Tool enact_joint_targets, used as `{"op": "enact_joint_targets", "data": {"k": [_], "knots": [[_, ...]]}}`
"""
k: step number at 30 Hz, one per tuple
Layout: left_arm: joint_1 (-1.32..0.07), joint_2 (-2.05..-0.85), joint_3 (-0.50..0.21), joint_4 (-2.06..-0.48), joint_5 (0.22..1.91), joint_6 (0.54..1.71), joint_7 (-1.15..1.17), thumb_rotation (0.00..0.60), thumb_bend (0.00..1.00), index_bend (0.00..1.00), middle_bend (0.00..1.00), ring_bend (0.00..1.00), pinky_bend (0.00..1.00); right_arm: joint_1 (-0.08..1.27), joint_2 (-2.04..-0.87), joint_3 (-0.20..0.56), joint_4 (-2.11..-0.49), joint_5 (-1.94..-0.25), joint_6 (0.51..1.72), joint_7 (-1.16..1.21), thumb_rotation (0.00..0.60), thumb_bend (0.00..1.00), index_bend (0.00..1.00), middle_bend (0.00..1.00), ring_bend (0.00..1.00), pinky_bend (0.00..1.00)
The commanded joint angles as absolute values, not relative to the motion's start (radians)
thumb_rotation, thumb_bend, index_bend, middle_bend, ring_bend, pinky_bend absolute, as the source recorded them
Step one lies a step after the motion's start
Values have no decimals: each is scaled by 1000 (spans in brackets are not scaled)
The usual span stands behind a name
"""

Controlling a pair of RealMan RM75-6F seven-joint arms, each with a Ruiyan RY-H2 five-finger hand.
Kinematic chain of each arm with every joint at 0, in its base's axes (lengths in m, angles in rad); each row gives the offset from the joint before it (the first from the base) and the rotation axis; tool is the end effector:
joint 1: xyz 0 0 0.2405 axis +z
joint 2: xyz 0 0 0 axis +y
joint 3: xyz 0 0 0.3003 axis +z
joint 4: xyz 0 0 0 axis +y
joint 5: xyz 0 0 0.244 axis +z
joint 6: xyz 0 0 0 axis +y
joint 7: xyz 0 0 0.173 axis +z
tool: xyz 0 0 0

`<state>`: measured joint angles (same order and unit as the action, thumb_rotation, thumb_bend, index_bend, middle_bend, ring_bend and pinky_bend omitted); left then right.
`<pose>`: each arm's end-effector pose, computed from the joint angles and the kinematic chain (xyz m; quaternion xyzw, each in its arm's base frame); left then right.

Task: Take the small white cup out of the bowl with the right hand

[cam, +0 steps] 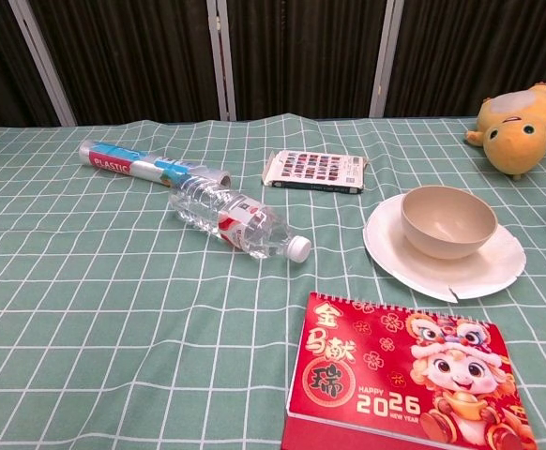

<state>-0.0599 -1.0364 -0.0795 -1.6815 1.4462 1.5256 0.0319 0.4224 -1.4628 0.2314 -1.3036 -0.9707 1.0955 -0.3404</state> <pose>-0.3621 0.2131 0.1851 -0.5683 -0.3717 -0.3819 0.6269 -0.3726 -0.3756 0.0406 0.5804 -0.4431 0.2719 0.6268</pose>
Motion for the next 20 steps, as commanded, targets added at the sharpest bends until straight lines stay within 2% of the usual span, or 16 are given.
{"op": "enact_joint_targets", "data": {"k": [1, 3, 5, 9, 17, 20], "knots": [[-59, -1036, -80, -1681, 1446, 1528, 30, 600, 0, 0, 0, 0, 0, 411, -1442, 226, -1338, -994, 1122, -331, 600, 109, 71, 0, 0, 0], [-59, -1036, -81, -1680, 1444, 1527, 29, 600, 0, 0, 0, 0, 0, 396, -1426, 221, -1367, -1027, 1159, -315, 600, 97, 13, 0, 0, 0], [-58, -1035, -81, -1679, 1443, 1527, 27, 600, 0, 0, 0, 0, 0, 360, -1396, 202, -1416, -1108, 1243, -279, 600, 91, 0, 0, 0, 0], [-57, -1034, -80, -1678, 1444, 1529, 26, 600, 0, 0, 0, 0, 0, 312, -1357, 169, -1463, -1213, 1336, -217, 600, 77, 0, 0, 0, 0], [-53, -1042, -70, -1667, 1443, 1522, 38, 600, 0, 0, 0, 0, 0, 195, -1284, 45, -1490, -1505, 1554, -81, 600, 8, 0, 0, 0, 0], [-54, -1046, -68, -1663, 1446, 1520, 41, 600, 0, 0, 0, 0, 0, 179, -1285, 34, -1479, -1535, 1582, -85, 600, 6, 0, 0, 0, 0]]}}
